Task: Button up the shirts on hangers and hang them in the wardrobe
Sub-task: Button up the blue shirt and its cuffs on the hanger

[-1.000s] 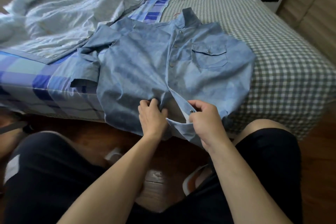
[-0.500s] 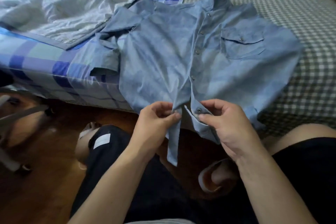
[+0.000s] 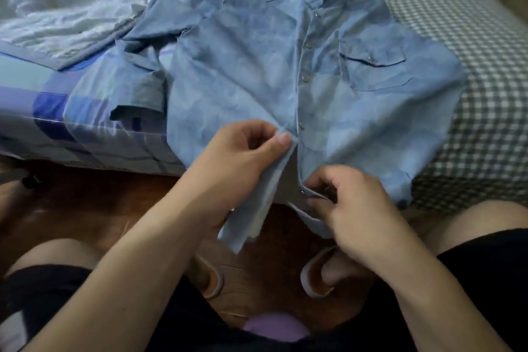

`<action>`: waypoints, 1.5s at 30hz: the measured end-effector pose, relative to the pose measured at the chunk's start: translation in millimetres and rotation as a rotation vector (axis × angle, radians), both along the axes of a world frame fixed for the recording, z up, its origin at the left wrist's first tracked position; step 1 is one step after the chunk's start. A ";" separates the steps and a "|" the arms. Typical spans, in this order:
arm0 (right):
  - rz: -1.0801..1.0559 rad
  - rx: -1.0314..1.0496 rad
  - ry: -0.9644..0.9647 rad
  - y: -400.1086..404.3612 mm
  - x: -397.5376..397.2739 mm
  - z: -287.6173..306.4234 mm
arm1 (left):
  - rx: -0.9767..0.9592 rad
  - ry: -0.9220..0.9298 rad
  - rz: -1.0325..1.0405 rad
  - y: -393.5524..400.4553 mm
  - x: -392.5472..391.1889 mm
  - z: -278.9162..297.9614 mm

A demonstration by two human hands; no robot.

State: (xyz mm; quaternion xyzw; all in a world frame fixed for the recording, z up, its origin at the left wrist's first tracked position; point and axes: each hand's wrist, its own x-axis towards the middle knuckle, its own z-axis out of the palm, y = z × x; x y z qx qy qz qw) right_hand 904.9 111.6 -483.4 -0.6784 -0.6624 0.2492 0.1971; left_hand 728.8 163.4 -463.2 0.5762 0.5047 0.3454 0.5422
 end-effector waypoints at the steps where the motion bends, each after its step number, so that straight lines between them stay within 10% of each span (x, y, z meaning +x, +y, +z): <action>1: -0.005 -0.107 -0.096 2.0 4.5 3.0 | 0.016 0.033 -0.070 6.2 0.5 0.1; 7: -0.480 0.181 0.143 -7.7 30.7 33.2 | -0.008 -0.031 -0.217 17.6 18.7 -13.2; 18: -0.580 0.222 0.839 -12.1 -20.4 27.3 | -0.040 -0.331 -0.059 -11.2 16.0 -38.9; 45: -0.287 0.518 0.171 -15.5 -43.4 -14.6 | -0.217 -0.330 -0.072 -7.3 -0.1 -58.4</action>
